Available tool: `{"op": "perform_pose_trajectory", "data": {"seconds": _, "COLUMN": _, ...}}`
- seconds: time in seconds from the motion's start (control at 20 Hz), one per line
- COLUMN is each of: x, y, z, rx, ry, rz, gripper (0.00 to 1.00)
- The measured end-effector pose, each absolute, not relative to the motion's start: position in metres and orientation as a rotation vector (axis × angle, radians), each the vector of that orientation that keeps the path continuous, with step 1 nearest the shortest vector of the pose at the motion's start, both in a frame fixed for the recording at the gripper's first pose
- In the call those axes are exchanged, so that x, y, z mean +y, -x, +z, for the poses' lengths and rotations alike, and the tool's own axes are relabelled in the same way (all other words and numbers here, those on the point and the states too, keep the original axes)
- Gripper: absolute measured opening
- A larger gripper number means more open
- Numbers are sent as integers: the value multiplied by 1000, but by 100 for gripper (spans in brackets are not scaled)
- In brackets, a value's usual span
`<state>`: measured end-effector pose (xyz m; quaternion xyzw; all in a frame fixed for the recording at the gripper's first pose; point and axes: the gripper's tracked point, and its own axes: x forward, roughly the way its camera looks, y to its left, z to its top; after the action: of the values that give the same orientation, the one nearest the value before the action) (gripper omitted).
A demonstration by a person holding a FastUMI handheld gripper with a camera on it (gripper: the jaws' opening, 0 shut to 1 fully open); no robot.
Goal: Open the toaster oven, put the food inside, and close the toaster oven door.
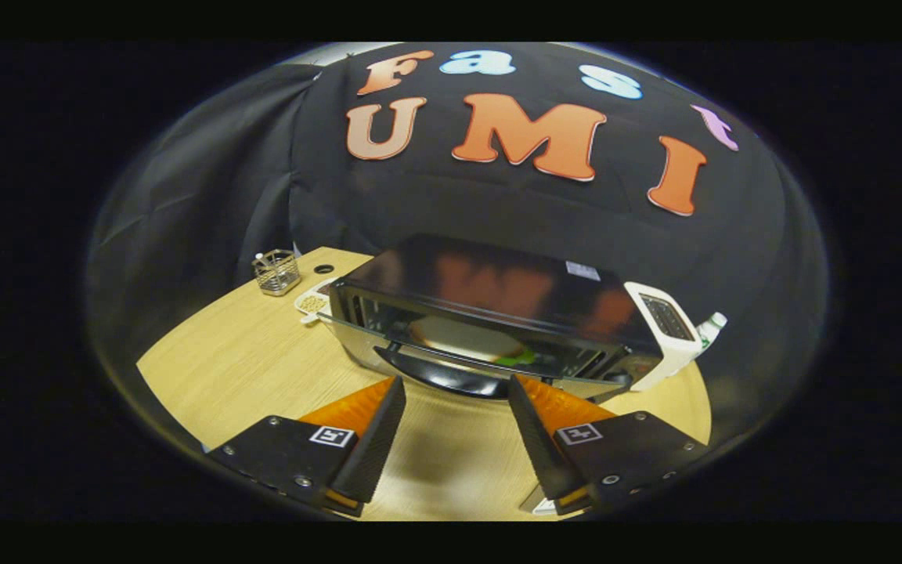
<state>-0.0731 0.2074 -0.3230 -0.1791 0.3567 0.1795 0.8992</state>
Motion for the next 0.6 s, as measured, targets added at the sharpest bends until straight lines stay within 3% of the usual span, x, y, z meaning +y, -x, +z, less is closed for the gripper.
{"op": "perform_pose_trajectory", "data": {"seconds": 0.35, "x": 200, "y": 55, "z": -343, "rx": 816, "ry": 265, "rz": 303, "gripper": 79}}
{"op": "perform_pose_trajectory", "data": {"seconds": 0.6, "x": 194, "y": 40, "z": -293, "rx": 726, "ry": 180, "rz": 304, "gripper": 79}}
